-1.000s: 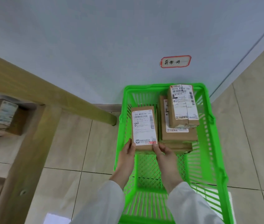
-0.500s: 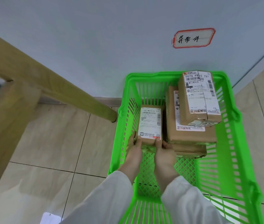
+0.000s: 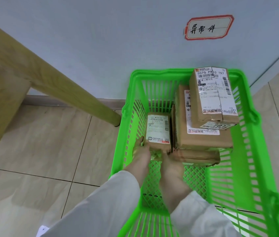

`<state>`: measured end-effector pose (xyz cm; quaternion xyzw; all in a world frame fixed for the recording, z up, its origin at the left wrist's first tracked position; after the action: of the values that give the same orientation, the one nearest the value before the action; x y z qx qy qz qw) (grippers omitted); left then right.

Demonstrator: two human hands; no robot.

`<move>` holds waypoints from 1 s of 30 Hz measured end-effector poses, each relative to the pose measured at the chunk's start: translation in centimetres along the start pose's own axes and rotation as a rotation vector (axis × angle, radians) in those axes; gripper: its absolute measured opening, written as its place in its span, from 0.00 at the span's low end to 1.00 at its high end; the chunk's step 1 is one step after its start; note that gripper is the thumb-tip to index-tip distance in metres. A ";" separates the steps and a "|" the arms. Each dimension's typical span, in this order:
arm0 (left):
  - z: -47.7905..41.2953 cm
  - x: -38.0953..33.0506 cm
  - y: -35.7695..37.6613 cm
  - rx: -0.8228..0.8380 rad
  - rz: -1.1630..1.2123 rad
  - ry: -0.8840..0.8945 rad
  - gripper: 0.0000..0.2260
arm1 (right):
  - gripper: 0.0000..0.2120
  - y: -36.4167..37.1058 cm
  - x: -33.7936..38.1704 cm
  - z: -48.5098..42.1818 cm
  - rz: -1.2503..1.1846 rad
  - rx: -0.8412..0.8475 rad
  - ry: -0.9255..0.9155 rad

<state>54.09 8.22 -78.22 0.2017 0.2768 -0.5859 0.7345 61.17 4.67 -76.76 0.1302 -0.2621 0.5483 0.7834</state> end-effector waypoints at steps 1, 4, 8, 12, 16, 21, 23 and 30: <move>0.0 0.1 0.1 -0.005 -0.007 -0.016 0.18 | 0.09 0.3 -0.2 0.1 -0.072 0.038 0.035; 0.2 0.5 0.0 -0.049 -0.036 -0.050 0.19 | 0.05 1.1 -0.7 -0.1 -0.234 0.072 0.057; 0.6 0.9 -0.6 -0.060 -0.017 -0.145 0.16 | 0.05 1.1 -1.0 -0.1 -0.513 0.173 0.146; 0.5 1.0 -0.4 -0.005 0.017 -0.145 0.11 | 0.08 1.1 -0.8 -0.2 -0.658 0.240 0.165; 0.1 0.7 0.3 0.036 0.054 -0.142 0.10 | 0.15 1.1 0.0 -0.1 -0.643 0.277 0.157; 1.0 0.5 0.2 0.110 0.055 -0.177 0.07 | 0.17 0.6 0.4 0.8 -0.546 0.312 0.166; 2.3 0.4 0.2 0.111 0.030 -0.193 0.13 | 0.18 -0.5 1.0 2.0 -0.490 0.289 0.168; 15.3 -2.5 0.7 0.085 -0.110 -0.222 0.18 | 0.23 -7.0 5.3 13.6 -0.393 0.175 0.148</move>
<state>56.96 0.74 -64.96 0.1512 0.1791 -0.6551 0.7182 65.40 -0.40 -61.97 0.2053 -0.1249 0.4140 0.8780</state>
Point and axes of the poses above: each hand's wrist, its own z-axis away from the middle knuckle, its own y-axis out of the palm, x = y × z, the point moved 1 cm from there along -z, towards the middle knuckle, and after that the axes turned 8 degrees about x, right-handed, at the moved point
